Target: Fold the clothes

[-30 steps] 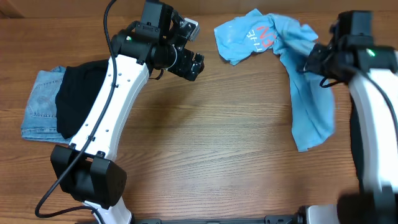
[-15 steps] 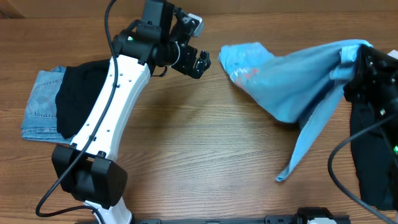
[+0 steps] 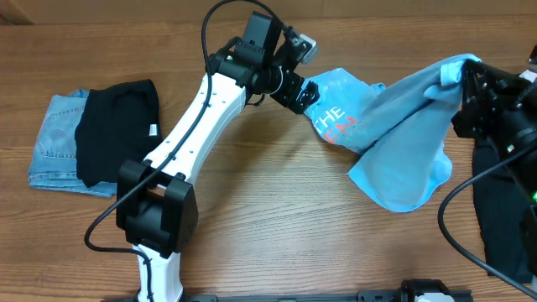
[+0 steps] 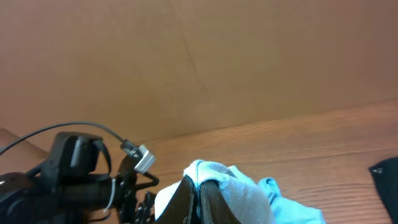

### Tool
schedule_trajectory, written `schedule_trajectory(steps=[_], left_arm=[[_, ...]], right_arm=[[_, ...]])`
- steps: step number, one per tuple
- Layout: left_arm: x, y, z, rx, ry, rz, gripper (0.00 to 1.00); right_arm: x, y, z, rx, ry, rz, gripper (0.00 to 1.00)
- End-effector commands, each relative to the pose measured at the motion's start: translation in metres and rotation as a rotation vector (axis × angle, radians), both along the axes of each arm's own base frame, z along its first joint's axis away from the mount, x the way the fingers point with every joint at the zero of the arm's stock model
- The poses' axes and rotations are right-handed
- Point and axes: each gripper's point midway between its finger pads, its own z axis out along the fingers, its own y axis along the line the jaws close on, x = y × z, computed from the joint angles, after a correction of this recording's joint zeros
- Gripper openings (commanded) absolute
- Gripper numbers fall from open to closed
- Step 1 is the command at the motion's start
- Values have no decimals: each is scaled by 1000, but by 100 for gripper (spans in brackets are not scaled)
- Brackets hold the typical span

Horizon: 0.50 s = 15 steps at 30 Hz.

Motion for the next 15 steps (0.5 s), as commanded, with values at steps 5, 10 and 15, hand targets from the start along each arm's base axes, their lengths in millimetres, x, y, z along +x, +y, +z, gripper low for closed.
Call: schedule_trajectory(steps=[5,10,15], left_arm=[[38,-5,-79,72,2,47,92],[58,-16,-115,50,-23,55,80],[65,-24,-128,33,-39,64,66]], right_arm=[[-15,14,15,18,-35,82,4],[-17,15,8,21,-3,86,4],[-19,15,3,23,18,88,4]])
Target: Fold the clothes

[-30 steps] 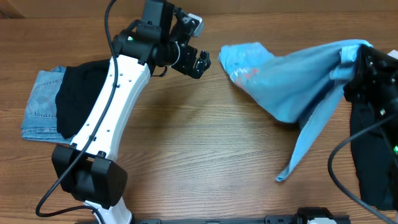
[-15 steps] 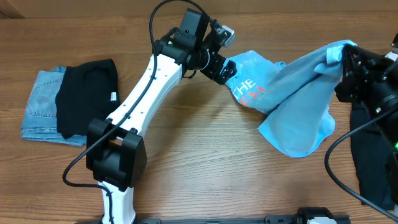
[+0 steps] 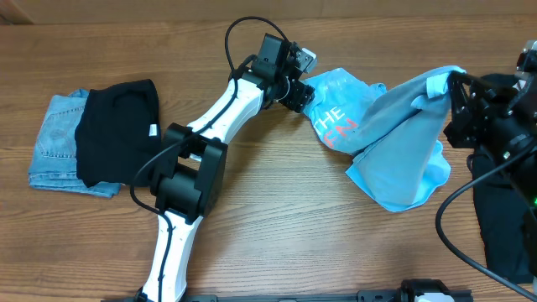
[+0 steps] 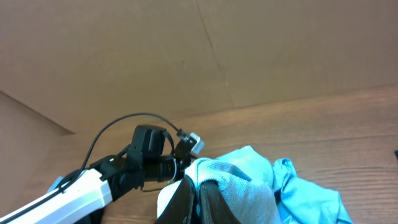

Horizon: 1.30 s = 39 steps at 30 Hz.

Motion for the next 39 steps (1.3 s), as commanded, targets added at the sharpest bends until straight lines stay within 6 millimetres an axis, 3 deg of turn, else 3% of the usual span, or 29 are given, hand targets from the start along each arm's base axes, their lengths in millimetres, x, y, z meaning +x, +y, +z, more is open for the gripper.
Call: schedule_trajectory(steps=[1,5,6,9,10,14,18,19,23,27,31,36,39], left_arm=[[2,-10,-9,-9,-2,5,61],[-6,-15,-38,14,41,-3,56],[-7,-15,-43,17,54,1,46],[-5,-15,-37,6,53,17,4],[-4,-16,-29,-1,46,22,4],[11,5,42,-16,-9,90,4],[22,67,156,32,-158,251,4],[18,87,192,51,-219,287,4],[-11,138,278,58,-342,388,4],[-57,176,345,92,-451,465,4],[-99,201,388,103,-528,515,4],[-137,231,414,144,-579,603,4],[-152,235,429,117,-613,604,4]], right_arm=[[-10,2,17,-1,-50,13,4],[-10,2,16,-1,-45,13,4],[-10,2,16,-2,-45,13,4],[-10,2,14,-24,-44,20,4],[-10,1,14,-30,-45,18,4],[-8,-22,8,-66,-18,-116,4],[-11,-64,-7,-84,53,-370,4],[-12,-73,-10,-87,66,-425,4],[-15,-90,-15,-130,92,-521,5],[-19,-112,-14,-159,94,-652,8],[-21,-124,-23,-149,134,-709,9],[-21,-134,-40,-142,213,-753,9],[-12,-118,-41,-91,209,-657,9]])
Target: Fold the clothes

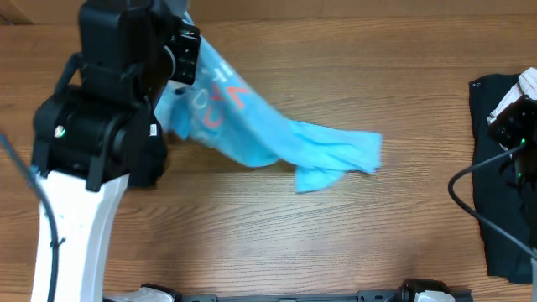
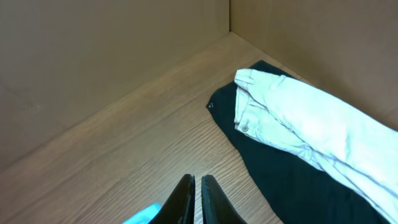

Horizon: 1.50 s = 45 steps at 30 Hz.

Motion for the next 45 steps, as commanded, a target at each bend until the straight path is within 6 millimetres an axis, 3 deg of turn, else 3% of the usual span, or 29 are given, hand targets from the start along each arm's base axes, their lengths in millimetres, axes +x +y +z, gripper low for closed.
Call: schedule_trajectory(steps=[1,5,9,12,17,20,26,29,34,39,45], left_arm=[[-21,12,27,12,-80,22,4],[-20,3,23,-5,-64,-25,4],[-18,4,23,-2,-64,-18,4],[-18,4,24,-3,-68,-18,4],[-18,3,24,-4,-69,-19,4],[-18,3,25,-5,-73,-19,4],[-17,3,28,-9,-85,-19,4],[-17,3,28,-9,-84,-18,4],[-17,3,28,-9,-84,-19,4],[-17,3,28,-9,-84,-19,4],[-17,2,28,-12,-84,-26,4]], right_arm=[[4,16,8,68,-45,77,9],[19,48,-30,201,97,233,13],[44,66,-108,307,369,325,29],[74,93,-157,394,477,518,41],[124,124,-231,527,568,670,50],[145,158,-271,557,599,815,54],[159,204,-337,522,691,898,61],[168,209,-366,508,716,839,60],[176,195,-388,461,737,745,58],[180,204,-387,479,716,728,54],[169,222,-399,494,728,724,38]])
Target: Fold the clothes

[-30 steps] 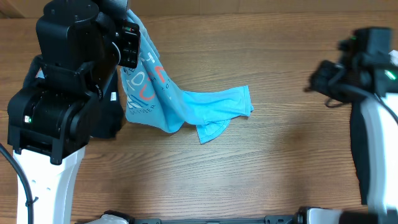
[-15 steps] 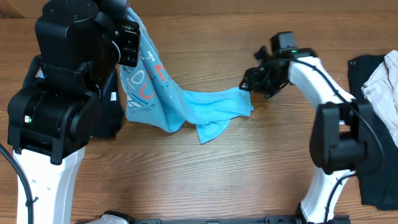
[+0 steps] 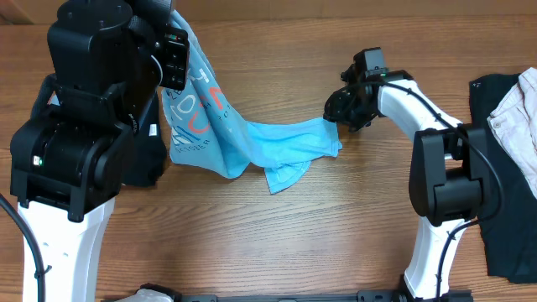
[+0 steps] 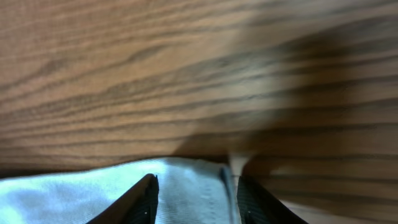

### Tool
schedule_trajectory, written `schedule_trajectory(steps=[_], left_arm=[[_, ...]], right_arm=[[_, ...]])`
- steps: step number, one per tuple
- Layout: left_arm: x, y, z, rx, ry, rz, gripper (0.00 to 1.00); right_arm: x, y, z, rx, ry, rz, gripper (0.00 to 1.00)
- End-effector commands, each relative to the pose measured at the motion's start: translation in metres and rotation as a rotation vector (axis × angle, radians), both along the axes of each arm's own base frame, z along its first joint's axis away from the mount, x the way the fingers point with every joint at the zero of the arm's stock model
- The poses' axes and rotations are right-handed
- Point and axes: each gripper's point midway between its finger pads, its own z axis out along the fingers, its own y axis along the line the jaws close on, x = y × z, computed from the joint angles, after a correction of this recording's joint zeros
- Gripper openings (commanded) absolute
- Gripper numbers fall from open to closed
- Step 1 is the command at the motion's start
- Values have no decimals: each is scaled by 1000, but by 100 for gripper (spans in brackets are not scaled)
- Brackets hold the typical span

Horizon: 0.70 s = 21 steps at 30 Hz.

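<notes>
A light blue T-shirt (image 3: 252,143) with red lettering hangs from my left gripper (image 3: 174,52), which is raised at the far left and shut on its upper end. The cloth slopes down to the table, and its free end lies near the middle. My right gripper (image 3: 335,116) is low at that free end. In the right wrist view it (image 4: 198,202) stands open, with the shirt's pale blue hem (image 4: 186,186) between its fingers (image 4: 143,202), close to the wood.
At the right edge lies a black garment (image 3: 503,168) with pale trousers (image 3: 527,96) on top. Another black garment (image 3: 149,164) shows beside the left arm's body (image 3: 75,151), which hides much of the left side.
My right gripper was shut and empty at the far right by the black garment; now it is open at the shirt's free end. That end lies a little further left.
Both grippers first held the shirt over the right half of the table, the right one shut on a raised corner. By 1.5 s ago the right had let go and the left held the shirt high at the far left. Now the right is open at its trailing end.
</notes>
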Motion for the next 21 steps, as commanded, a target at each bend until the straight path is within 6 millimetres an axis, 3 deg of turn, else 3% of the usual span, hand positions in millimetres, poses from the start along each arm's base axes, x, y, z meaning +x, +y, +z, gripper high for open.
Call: schedule_trajectory(steps=[1,3,4,8,11,14,18,21], left_arm=[[-1,-3,5,9,-19,-25,4],[-1,-4,6,8,-20,-25,4],[-1,-4,6,8,-22,-25,4],[0,-3,6,8,-23,-24,4],[1,-4,12,3,-46,-24,4],[0,-3,25,18,-96,-34,4],[-12,1,53,11,-184,-37,4],[-29,6,69,7,-232,-38,4]], right_arm=[[-15,10,-12,-10,43,0,33],[-13,10,-9,-7,34,0,11],[-11,8,-6,-8,31,-5,6],[4,-10,35,-4,-42,-37,4],[9,-38,105,-33,-179,-76,4],[-5,-85,181,-147,-327,-186,4],[-49,-141,281,-229,-538,-355,4],[-92,-168,345,-236,-699,-452,4]])
